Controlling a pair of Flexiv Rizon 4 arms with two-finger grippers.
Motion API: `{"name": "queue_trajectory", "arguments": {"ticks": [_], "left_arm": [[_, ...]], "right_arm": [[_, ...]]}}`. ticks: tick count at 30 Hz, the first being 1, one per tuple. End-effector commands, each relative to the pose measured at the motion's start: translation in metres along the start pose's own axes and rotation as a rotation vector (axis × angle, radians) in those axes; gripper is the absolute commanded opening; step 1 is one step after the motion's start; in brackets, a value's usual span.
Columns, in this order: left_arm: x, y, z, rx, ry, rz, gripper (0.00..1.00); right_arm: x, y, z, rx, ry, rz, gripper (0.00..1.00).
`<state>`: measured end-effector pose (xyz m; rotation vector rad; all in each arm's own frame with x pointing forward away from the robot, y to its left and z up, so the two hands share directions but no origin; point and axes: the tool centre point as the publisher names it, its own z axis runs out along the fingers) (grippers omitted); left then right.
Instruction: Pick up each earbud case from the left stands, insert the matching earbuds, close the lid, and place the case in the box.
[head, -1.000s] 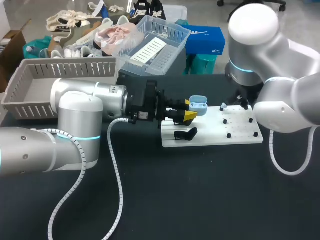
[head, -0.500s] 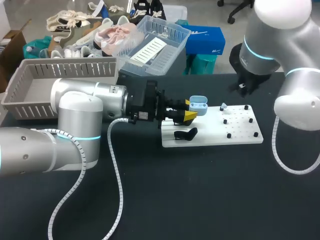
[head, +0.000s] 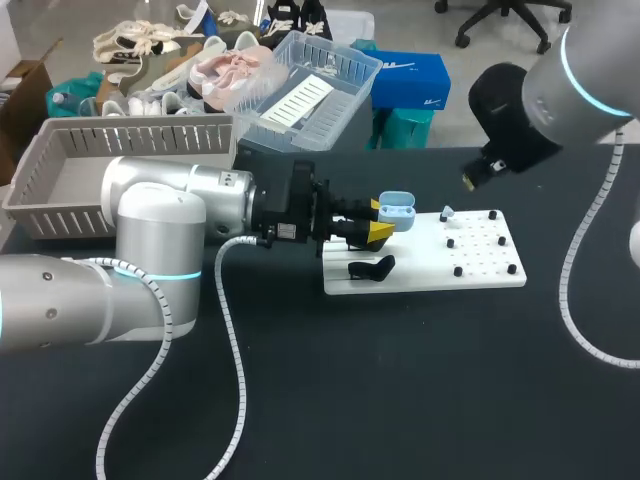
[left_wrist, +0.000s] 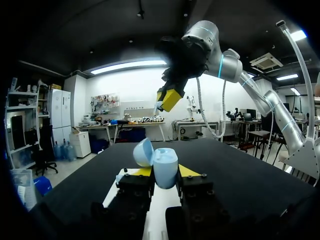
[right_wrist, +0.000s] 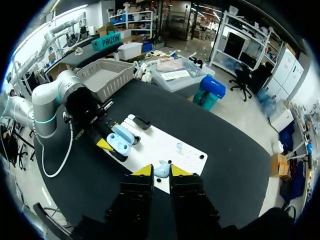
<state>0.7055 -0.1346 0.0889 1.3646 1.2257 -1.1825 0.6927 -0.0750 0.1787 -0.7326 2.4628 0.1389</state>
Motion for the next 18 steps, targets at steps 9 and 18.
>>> {"name": "queue_trajectory", "arguments": {"ticks": [9, 18], "left_arm": [[0.0005, -0.0005, 0.0002, -0.003, -0.001, 0.001, 0.00], [0.0005, -0.0005, 0.0002, -0.003, -0.001, 0.001, 0.00]], "right_arm": [[0.0094, 0.0135, -0.0378, -0.100, -0.064, -0.004, 0.00], [0.0094, 0.0135, -0.0378, -0.100, -0.064, -0.004, 0.00]]}}
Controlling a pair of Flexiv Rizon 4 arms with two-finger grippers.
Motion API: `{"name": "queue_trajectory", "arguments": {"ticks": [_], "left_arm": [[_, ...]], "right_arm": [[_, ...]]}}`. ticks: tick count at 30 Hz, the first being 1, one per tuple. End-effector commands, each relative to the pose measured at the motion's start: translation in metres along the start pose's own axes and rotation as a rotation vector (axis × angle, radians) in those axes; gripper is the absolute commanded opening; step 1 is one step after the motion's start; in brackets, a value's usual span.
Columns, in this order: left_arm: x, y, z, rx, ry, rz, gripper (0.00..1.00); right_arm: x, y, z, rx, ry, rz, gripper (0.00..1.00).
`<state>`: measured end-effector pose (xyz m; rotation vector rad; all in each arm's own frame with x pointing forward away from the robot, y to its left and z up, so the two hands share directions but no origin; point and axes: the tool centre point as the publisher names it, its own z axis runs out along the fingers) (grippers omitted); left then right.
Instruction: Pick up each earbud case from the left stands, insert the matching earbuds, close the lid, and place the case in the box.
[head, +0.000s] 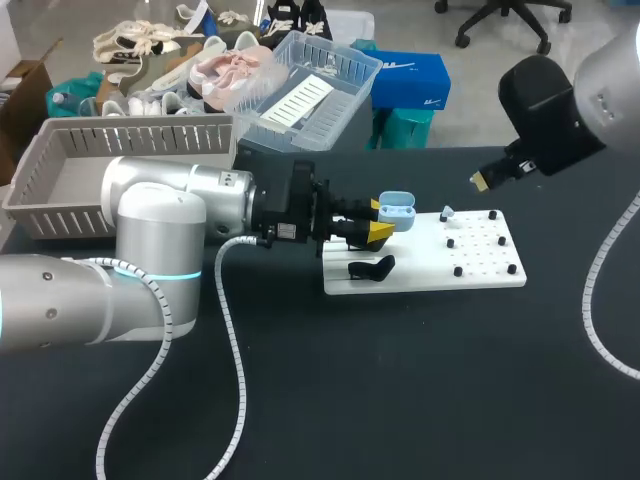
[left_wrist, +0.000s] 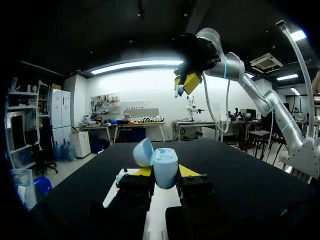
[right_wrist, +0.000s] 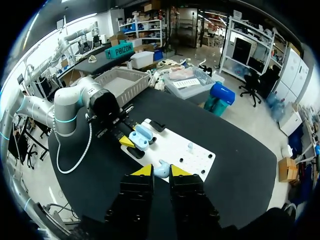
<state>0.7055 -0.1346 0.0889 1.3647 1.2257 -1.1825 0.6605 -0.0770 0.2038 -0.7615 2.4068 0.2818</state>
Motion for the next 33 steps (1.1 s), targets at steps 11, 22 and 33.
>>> {"name": "queue_trajectory", "arguments": {"ticks": [11, 22, 33], "left_arm": [[0.000, -0.001, 0.000, -0.003, -0.001, 0.001, 0.00], [0.000, -0.001, 0.000, -0.003, -0.001, 0.001, 0.00], [0.000, -0.001, 0.000, -0.003, -0.001, 0.001, 0.00]], "right_arm": [[-0.002, -0.002, -0.010, -0.008, -0.056, 0.017, 0.00], [0.002, 0.028, -0.004, -0.008, -0.097, 0.145, 0.00], [-0.016, 0.061, 0.009, 0.160, 0.044, 0.415, 0.00]]}}
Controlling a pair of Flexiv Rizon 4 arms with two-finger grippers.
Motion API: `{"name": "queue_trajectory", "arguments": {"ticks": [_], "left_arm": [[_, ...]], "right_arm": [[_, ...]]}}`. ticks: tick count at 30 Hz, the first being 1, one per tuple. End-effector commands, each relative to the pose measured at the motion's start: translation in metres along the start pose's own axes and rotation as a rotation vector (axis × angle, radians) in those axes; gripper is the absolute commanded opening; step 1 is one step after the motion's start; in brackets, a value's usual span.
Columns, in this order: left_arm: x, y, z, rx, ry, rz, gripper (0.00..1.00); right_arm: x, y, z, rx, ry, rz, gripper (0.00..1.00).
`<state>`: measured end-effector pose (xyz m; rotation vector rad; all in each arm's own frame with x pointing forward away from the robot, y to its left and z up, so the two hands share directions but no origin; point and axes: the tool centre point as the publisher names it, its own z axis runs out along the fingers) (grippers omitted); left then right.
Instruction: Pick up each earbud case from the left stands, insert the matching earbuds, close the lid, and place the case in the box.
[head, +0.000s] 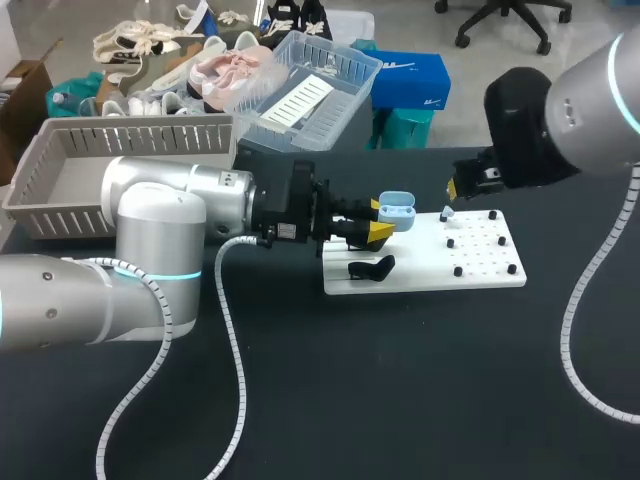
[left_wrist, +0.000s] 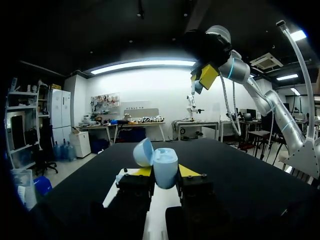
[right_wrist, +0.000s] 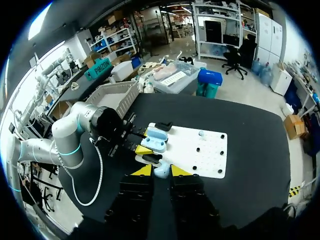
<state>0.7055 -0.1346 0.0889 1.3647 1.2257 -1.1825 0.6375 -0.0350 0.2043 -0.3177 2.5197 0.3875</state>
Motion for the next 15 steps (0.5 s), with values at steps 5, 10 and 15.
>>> {"name": "queue_trajectory", "arguments": {"ticks": [5, 10, 15], "left_arm": [[0.000, -0.001, 0.000, -0.003, -0.001, 0.001, 0.00], [0.000, -0.001, 0.000, -0.003, -0.001, 0.001, 0.00], [0.000, -0.001, 0.000, -0.003, -0.001, 0.001, 0.00]], "right_arm": [[-0.003, 0.028, 0.012, 0.188, 0.097, 0.157, 0.00], [0.003, 0.030, 0.021, 0.222, 0.175, 0.196, 0.00], [0.006, 0.028, 0.025, 0.224, 0.216, 0.182, 0.00]]}}
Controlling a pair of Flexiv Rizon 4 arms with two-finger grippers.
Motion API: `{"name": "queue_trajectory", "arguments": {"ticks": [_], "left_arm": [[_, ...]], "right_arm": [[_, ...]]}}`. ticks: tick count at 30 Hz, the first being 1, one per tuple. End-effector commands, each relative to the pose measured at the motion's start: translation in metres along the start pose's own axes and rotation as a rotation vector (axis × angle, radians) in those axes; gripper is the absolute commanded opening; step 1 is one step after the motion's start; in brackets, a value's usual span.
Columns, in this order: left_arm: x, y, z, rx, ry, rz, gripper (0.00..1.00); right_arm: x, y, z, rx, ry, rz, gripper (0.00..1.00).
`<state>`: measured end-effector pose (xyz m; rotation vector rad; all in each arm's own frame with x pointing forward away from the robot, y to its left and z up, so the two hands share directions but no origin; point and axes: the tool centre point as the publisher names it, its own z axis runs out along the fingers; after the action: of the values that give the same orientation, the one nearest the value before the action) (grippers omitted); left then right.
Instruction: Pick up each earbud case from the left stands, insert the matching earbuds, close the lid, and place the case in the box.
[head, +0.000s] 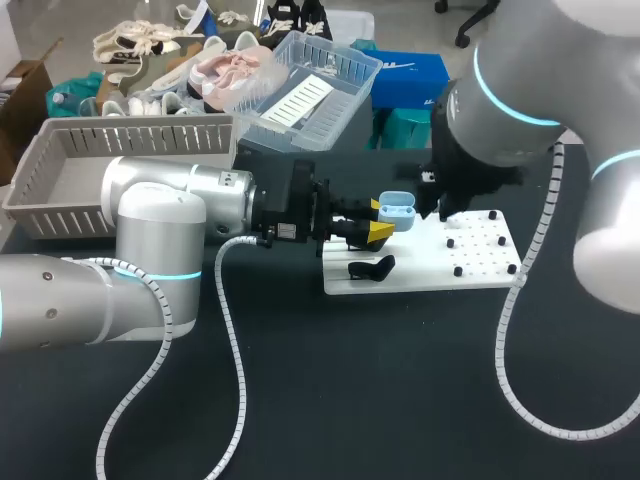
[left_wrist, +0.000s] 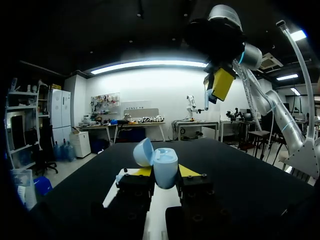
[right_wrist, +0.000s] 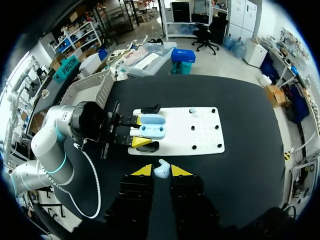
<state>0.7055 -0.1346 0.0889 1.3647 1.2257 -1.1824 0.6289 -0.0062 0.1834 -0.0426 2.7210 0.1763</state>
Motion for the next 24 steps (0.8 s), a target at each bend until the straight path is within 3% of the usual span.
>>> {"name": "queue_trajectory", "arguments": {"ticks": [1, 16, 18, 24], "left_arm": [[0.000, -0.001, 0.000, -0.003, -0.001, 0.001, 0.00], [0.000, -0.001, 0.000, -0.003, -0.001, 0.001, 0.00], [0.000, -0.001, 0.000, -0.003, -0.001, 0.001, 0.00], [0.000, -0.001, 0.000, -0.003, -0.001, 0.001, 0.00]], "right_arm": [[-0.008, 0.005, 0.001, 0.025, 0.060, -0.002, 0.00], [-0.008, 0.005, 0.001, 0.025, 0.060, -0.002, 0.00], [-0.009, 0.007, -0.001, -0.006, 0.077, 0.018, 0.00], [-0.018, 0.007, -0.005, 0.033, 0.033, 0.098, 0.00]]}}
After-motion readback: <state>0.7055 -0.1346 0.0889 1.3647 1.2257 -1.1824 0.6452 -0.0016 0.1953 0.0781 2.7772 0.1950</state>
